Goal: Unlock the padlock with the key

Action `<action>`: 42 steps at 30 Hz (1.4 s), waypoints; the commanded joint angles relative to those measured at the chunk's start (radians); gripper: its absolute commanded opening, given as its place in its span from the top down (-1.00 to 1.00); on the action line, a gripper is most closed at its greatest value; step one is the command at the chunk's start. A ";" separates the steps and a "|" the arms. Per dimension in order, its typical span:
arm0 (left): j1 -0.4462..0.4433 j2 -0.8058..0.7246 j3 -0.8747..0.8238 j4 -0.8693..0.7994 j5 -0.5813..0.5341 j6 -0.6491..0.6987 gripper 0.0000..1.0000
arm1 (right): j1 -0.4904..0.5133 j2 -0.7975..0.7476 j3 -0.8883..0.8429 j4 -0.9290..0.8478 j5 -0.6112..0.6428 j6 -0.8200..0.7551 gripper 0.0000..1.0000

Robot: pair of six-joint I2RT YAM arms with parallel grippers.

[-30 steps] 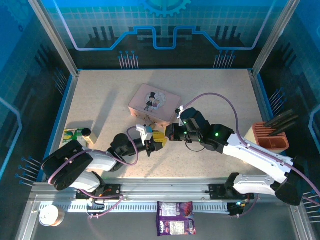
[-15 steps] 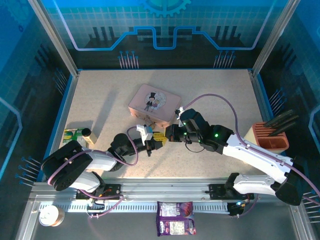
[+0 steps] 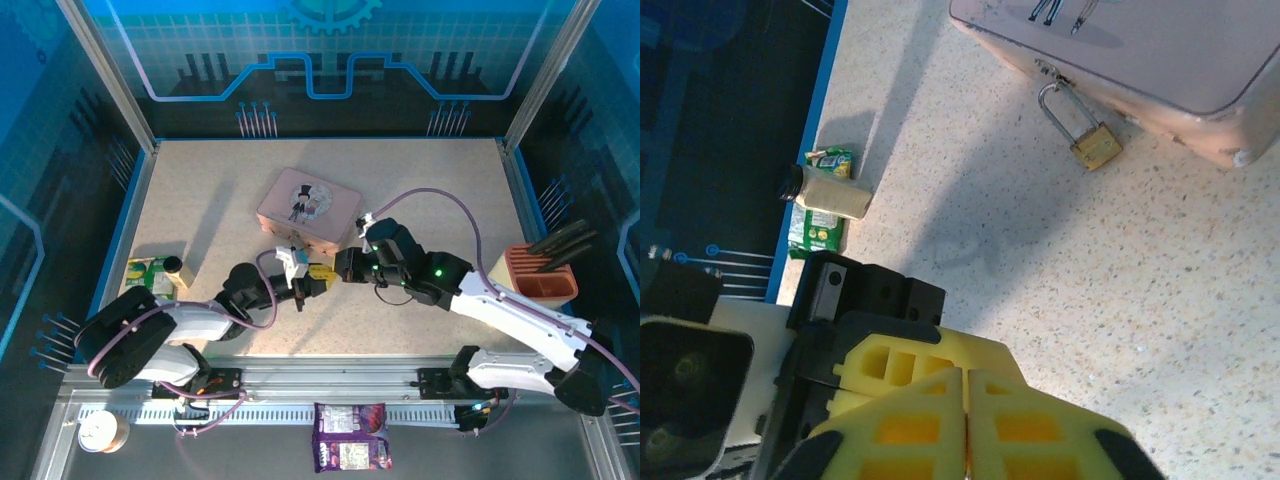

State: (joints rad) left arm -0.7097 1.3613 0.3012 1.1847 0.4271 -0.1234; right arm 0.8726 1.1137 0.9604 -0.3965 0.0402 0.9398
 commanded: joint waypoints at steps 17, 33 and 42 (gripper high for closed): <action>-0.095 0.033 0.774 -1.711 -0.219 0.606 1.00 | -0.238 -0.380 -0.540 0.527 -0.278 -0.676 -0.08; -0.125 0.046 0.890 -1.893 -0.094 0.748 1.00 | -0.268 -0.366 -0.752 1.037 -0.652 -0.713 0.02; -0.147 0.041 0.883 -1.865 -0.054 0.750 1.00 | -0.268 -0.291 -0.695 0.965 -0.707 -0.758 0.15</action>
State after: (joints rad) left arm -0.8482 1.4048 1.1591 -0.6685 0.3298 0.6056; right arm 0.6159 0.8074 0.2245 0.5697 -0.6254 0.2142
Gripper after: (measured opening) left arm 0.052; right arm 0.432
